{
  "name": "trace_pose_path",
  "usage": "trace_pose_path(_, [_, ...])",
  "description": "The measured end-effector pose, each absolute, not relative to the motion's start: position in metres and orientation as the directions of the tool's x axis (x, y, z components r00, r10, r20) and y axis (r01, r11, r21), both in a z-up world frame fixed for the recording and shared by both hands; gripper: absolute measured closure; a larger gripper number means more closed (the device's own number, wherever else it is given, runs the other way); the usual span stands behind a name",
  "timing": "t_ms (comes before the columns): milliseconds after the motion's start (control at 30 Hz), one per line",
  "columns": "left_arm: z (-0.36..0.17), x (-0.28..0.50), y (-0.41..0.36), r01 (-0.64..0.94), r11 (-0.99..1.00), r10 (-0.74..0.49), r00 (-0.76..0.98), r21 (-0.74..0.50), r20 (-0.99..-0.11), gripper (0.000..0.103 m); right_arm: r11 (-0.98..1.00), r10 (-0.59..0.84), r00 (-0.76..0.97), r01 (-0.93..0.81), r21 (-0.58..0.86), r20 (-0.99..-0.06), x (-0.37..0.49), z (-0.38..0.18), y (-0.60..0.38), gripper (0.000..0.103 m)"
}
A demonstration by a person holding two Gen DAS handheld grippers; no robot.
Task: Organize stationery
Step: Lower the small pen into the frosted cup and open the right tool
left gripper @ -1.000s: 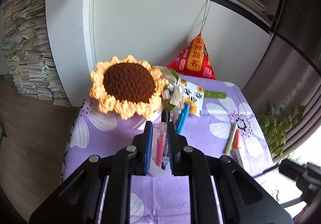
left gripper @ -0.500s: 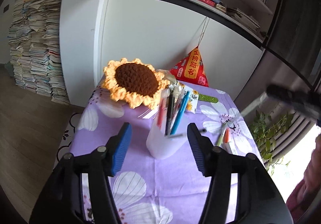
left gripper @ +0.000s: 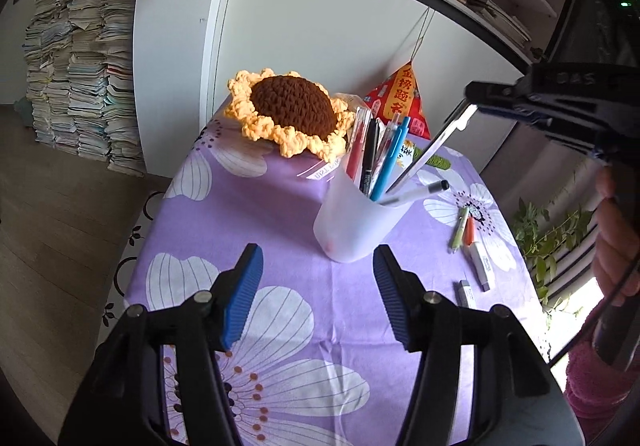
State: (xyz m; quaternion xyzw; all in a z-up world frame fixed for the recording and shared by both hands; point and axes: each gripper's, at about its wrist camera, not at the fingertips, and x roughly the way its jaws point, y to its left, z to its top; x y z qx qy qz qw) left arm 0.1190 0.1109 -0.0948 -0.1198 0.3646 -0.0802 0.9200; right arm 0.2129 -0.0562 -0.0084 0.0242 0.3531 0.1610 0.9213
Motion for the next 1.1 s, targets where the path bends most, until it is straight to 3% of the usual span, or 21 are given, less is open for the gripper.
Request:
trace_pose_path(533, [-0.105,0.12,0.113,0.075,0.955,-0.255,0.697,-0.286,-0.67,0.047,0.954,0.29,0.589,-0.239,0.18,-0.755,0.236,-0.057,-0.049,0.091])
trace_pose_path(1100, [-0.095,0.109,0.086,0.151,0.954,-0.29,0.688,-0.259,-0.665,0.047,0.978,0.21,0.729,-0.155,0.141,-0.652,0.19,0.001,-0.119,0.091])
